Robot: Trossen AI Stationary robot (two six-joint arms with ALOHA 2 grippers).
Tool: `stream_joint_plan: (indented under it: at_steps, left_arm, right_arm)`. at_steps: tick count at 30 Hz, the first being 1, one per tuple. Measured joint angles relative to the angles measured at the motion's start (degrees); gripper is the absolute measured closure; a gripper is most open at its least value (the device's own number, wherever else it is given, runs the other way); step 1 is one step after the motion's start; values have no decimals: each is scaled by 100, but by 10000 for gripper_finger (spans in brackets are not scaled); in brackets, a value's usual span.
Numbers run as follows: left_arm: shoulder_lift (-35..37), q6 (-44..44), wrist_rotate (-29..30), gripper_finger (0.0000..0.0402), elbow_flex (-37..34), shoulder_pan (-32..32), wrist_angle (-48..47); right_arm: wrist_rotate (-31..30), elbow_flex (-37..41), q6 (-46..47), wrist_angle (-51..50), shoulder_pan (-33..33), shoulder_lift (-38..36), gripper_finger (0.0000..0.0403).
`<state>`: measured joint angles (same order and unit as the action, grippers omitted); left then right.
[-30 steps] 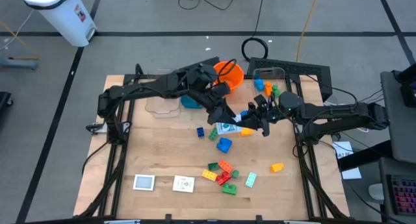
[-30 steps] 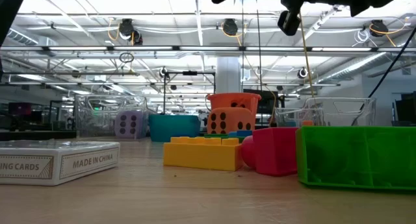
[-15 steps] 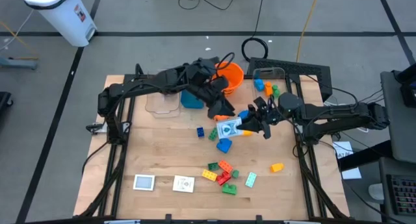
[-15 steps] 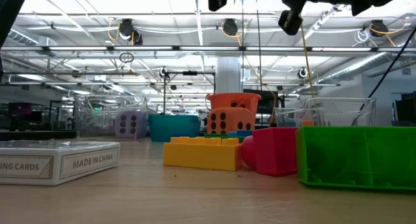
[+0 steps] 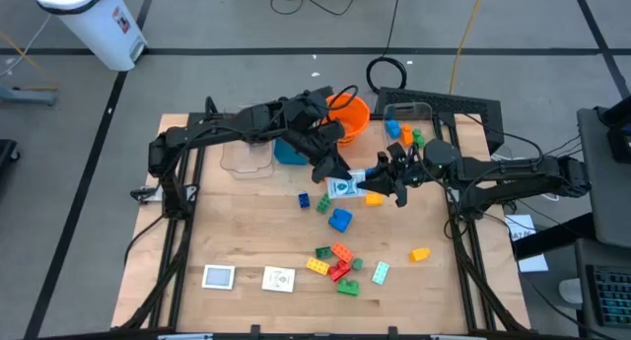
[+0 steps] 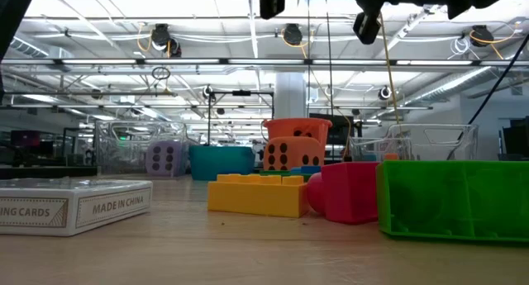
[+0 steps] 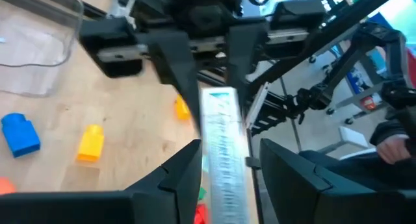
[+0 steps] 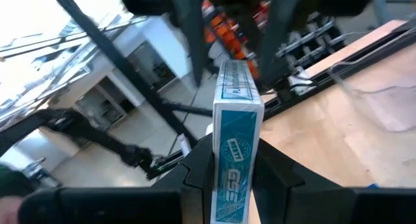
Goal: Pick & Place Toys
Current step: Put the blue deck of cards into the blue bin
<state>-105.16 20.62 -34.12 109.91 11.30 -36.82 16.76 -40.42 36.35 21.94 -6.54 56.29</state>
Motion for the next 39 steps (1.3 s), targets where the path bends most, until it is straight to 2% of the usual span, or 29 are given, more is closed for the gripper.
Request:
stream_joint_plan:
  at_steps: [19,29,33,36,39]
  left_arm:
    - [2,-103,393,247,0,-82,-371]
    - [2,-83,395,323,-2,-78,-360]
    - [2,-118,309,322,-2,-74,-349]
    - [2,-201,300,307,-2,-74,-339]
    - [2,-305,233,306,-2,-49,-313]
  right_arm:
    - [-14,0,1,4,-60,0,338]
    - [6,0,-18,-109,-60,0,338]
    - [1,0,-12,-114,-59,0,331]
    - [29,0,-1,-105,-60,0,315]
    - [392,0,-24,-53,-68,0,298]
